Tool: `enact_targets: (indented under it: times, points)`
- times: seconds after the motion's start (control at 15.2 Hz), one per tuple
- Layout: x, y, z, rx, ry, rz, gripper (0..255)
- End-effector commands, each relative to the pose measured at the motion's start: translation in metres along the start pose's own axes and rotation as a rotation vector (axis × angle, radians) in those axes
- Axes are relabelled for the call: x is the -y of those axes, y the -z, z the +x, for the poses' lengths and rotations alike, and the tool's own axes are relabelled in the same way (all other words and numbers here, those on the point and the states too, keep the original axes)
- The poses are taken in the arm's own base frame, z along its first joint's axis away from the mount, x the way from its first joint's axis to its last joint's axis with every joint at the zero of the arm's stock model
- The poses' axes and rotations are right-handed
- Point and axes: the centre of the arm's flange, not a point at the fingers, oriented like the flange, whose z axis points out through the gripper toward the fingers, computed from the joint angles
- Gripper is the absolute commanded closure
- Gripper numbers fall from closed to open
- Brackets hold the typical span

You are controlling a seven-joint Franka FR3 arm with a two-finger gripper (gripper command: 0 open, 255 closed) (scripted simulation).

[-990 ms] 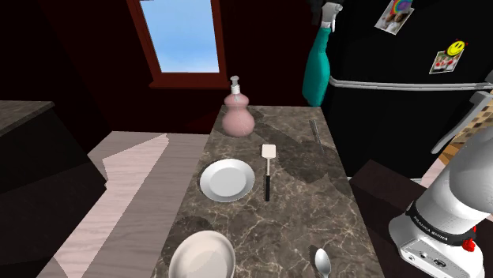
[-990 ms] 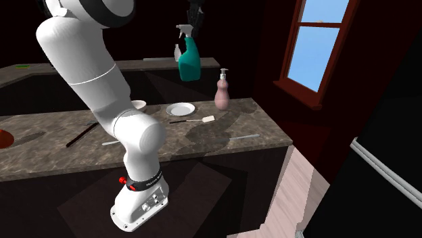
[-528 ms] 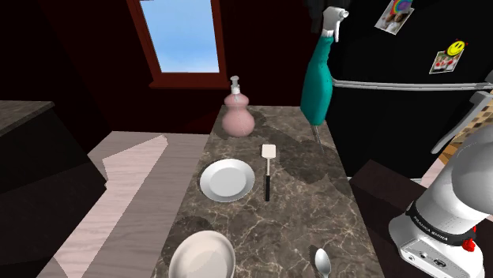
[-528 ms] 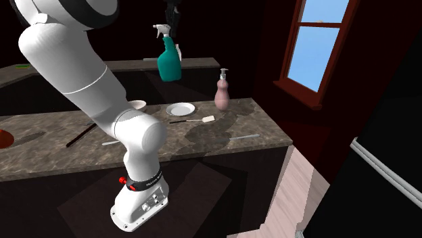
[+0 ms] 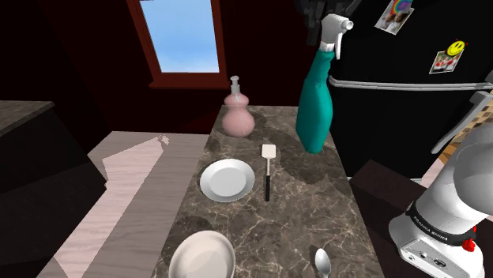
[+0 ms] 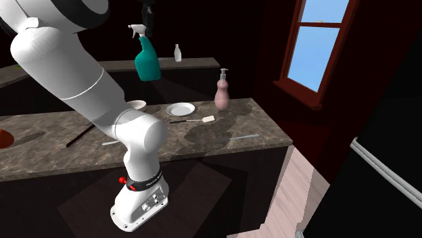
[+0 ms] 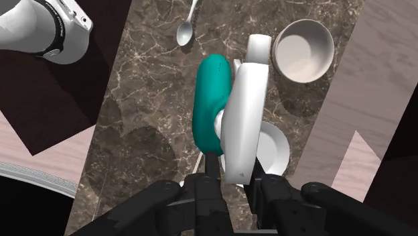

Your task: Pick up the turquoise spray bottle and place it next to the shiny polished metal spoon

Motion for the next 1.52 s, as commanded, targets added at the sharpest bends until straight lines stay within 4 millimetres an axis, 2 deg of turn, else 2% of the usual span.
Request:
enact_targets:
  times: [0.0, 0.92, 1.45]
  points:
    - [0.010, -0.003, -0.022, 0.000, -0.002, 0.000, 255]
    - [0.097, -0.023, -0.188, 0.000, -0.002, 0.000, 255]
    - [0.094, -0.065, -0.185, 0.000, -0.002, 0.000, 255]
